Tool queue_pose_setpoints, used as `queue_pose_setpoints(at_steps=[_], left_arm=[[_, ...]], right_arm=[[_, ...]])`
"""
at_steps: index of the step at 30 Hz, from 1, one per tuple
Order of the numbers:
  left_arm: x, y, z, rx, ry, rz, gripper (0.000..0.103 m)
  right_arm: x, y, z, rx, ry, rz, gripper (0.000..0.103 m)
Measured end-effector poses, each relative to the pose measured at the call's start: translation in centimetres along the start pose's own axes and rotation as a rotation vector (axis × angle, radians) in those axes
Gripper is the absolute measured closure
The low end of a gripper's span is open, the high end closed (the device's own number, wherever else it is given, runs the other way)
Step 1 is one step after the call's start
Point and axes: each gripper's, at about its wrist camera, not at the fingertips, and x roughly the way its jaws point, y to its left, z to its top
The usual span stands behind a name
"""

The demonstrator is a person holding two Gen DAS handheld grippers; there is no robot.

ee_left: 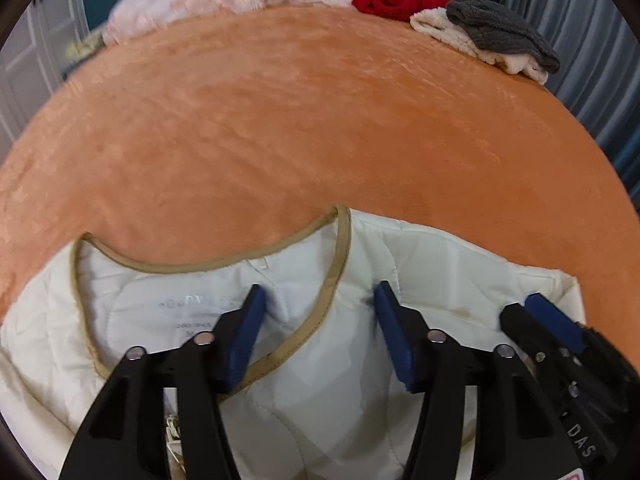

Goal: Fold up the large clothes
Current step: 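Lift the hem with both tools and fold it toward the collar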

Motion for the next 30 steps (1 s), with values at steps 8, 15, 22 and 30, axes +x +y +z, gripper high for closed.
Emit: queue_pose_setpoints(at_steps=[8, 15, 22, 30], left_arm=[[-0.1, 0.6, -1.3, -0.042, -0.091, 0.077, 0.052], [-5.4, 2.5, -1.9, -0.102, -0.193, 0.126, 0.056], [-9.1, 10.6, -3.8, -0.032, -0.121, 0.206, 0.054], [-5.1, 12.2, -6.2, -0.023, -0.045, 0.221, 0.051]], right_arm=[[0.9, 2.0, -0.7, -0.103, -0.031, -0.170, 0.072], [-1.3, 1.1, 0.2, -0.048, -0.062, -0.162, 0.072], [-5.7, 8.0, 1.3, -0.152, -0.051, 0.032, 0.070], [3.0, 14.5, -3.1, -0.340, 0.175, 0.042, 0.102]])
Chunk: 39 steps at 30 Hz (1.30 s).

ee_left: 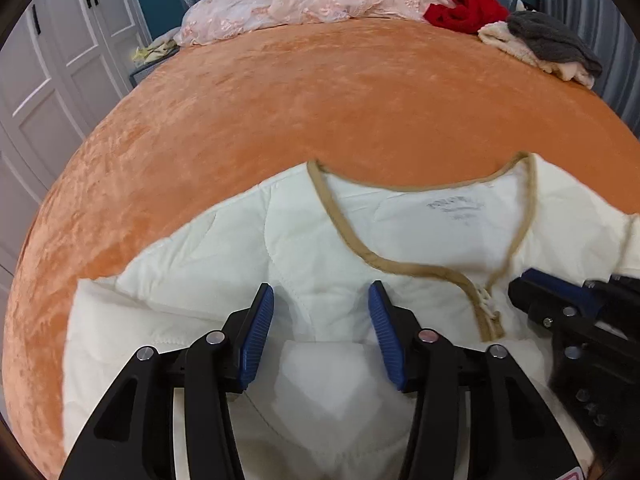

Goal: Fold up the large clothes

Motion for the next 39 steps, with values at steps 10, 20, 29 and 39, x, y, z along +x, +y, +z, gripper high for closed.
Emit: queue_pose_setpoints(at_steps=[10, 20, 29, 39], left_arm=[[1.1, -0.1, -0.7, -0.039, -0.097, 0.044, 0.039], [-0.5, 1.6, -0.5, -0.113, 0.001, 0.091, 0.022], [-16.5, 10.0, -16.4, -0.173, 0.008, -0.035, 0.015], [-24.6, 17.0, -32.8, -0.394, 0.113, -0.012, 0.015]], right_arm=[[-0.1, -2.9, -1.1, 0.163, -0.149, 0.001, 0.103], [-4.3, -1.3, -1.3, 0.122, -0.100, -0.153, 0.097], [-23.0, -5.2, -21.5, 0.208, -0.104, -0.127, 0.060], [-32.3, -10.4, -40.3, 0.519, -0.030, -0.138, 0.038]])
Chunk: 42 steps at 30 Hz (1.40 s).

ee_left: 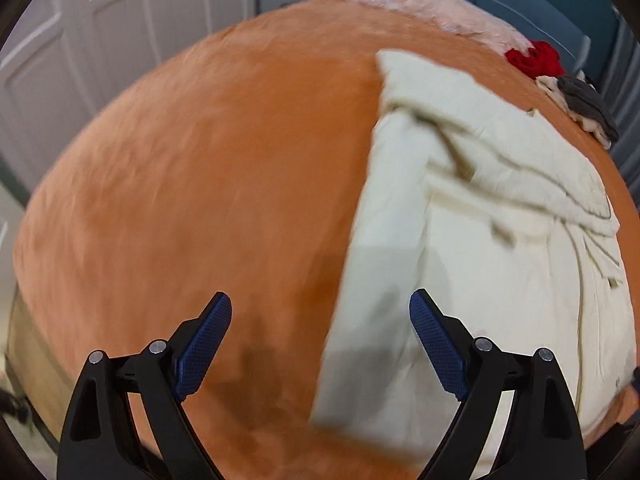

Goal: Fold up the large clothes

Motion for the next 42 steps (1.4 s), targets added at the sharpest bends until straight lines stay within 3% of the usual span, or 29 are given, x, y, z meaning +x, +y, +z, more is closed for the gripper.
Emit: queue_pose_setpoints(at_steps=[4, 8, 10, 11, 12, 13, 14, 15, 18, 20, 24, 29, 33, 37, 39, 42], left_arm=[[0.9, 1.4, -1.1, -0.139, 0.063, -0.088, 0.015], [0.9, 1.0, -0.7, -0.182, 0.061, -0.153, 0.015], [1.0, 0.4, -0.1, -0.185, 0.069, -0.174, 0.021], [1.1, -0.1, 0.1, -0.176, 0.072, -0.178, 0.033], [1.1, -0.7, 0.2, -0.162, 0.084, -0.184, 0.053], [1.2, -1.3, 0.2, -0.146, 0.096, -0.193, 0.063], [1.0, -1.9, 0.3, -0.126, 0.101, -0.183, 0.075], [0.7, -2.3, 0.3, -0.108, 0.093, -0.178, 0.093], [-1.5, -2.7, 0.3, -0.050, 0.049, -0.161, 0.096], [-3.1, -2.1, 0.2, -0.040, 0.029, -0.189, 0.097], [-7.2, -0.8, -1.1, 0.007, 0.011, -0.219, 0.097], [-13.6, 0.8, -6.5, 0.175, 0.082, -0.207, 0.097], [-18.3, 2.2, -9.9, 0.218, 0.123, -0.202, 0.097], [-21.5, 1.8, -7.9, 0.168, 0.031, -0.234, 0.097], [-22.4, 0.7, -5.2, 0.153, -0.057, -0.267, 0.097], [-22.9, -1.5, -0.9, 0.164, -0.229, -0.237, 0.101]], right_arm=[[0.8, -1.2, -0.7, 0.108, 0.012, 0.071, 0.035], [1.7, -0.8, -0.3, 0.187, 0.009, 0.168, 0.035], [2.3, -0.2, 0.0, 0.220, 0.009, 0.192, 0.035], [2.5, 0.2, 0.1, 0.228, 0.006, 0.204, 0.045], [2.8, 0.7, 0.2, 0.231, 0.016, 0.220, 0.060], [3.1, 1.2, 0.3, 0.227, 0.028, 0.207, 0.068], [3.1, 1.6, 0.4, 0.215, 0.029, 0.199, 0.091], [2.9, 2.2, 0.5, 0.191, 0.027, 0.201, 0.096], [0.9, 3.4, 0.5, 0.115, -0.012, 0.186, 0.099], [-1.2, 3.7, 0.4, 0.074, -0.035, 0.213, 0.100], [-5.0, 3.9, -0.7, -0.045, -0.015, 0.225, 0.100], [-10.8, 3.8, -6.4, -0.323, 0.152, 0.165, 0.100], [-15.7, 3.4, -9.7, -0.388, 0.233, 0.176, 0.100], [-18.3, 5.3, -7.0, -0.405, 0.128, 0.214, 0.100], [-18.6, 6.6, -3.7, -0.396, 0.023, 0.250, 0.100], [-17.4, 8.3, 1.8, -0.359, -0.109, 0.288, 0.099]])
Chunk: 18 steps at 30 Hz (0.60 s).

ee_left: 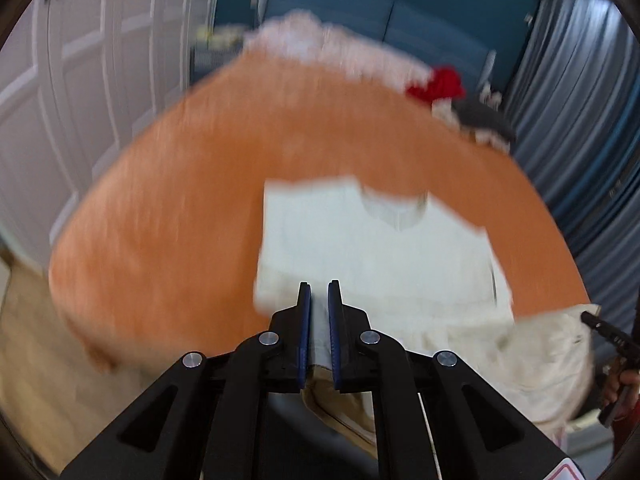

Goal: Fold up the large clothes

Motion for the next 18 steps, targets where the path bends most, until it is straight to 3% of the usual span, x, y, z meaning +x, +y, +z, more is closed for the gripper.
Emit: queue_pose_setpoints(at_steps=[1, 3, 9, 11, 13, 17, 18], left_arm=[[0.4, -0.4, 1.9, 0.017, -0.091, 0.054, 0.103], [1.7, -0.5, 4.8, 0.032, -0.179, 0.104, 0.103], [7.6, 1.5, 10.2, -0.058, -0.147, 0.181, 0.099], [6.7, 2.4, 10.6, -0.111, -0.159, 0.117, 0.099], [4.9, 2.6, 10.4, -0.102, -0.188, 0.103, 0.096], [3.3, 2.4, 8.5, -0.031, -0.174, 0.115, 0.065], [3.6, 2.4, 7.8, -0.014, -0.158, 0.121, 0.061]], right_arm=[[0.9, -0.3, 1.7, 0.018, -0.035, 0.001, 0.099], [3.9, -1.3, 5.4, 0.072, -0.076, 0.033, 0.099], [12.2, -2.9, 11.1, 0.246, -0.116, 0.046, 0.097], [13.8, -3.2, 11.3, 0.274, -0.112, 0.016, 0.097], [14.8, -3.6, 11.1, 0.295, -0.101, -0.002, 0.097], [16.9, -5.4, 11.5, 0.340, -0.083, -0.055, 0.097], [17.1, -5.9, 11.5, 0.354, -0.077, -0.060, 0.097]])
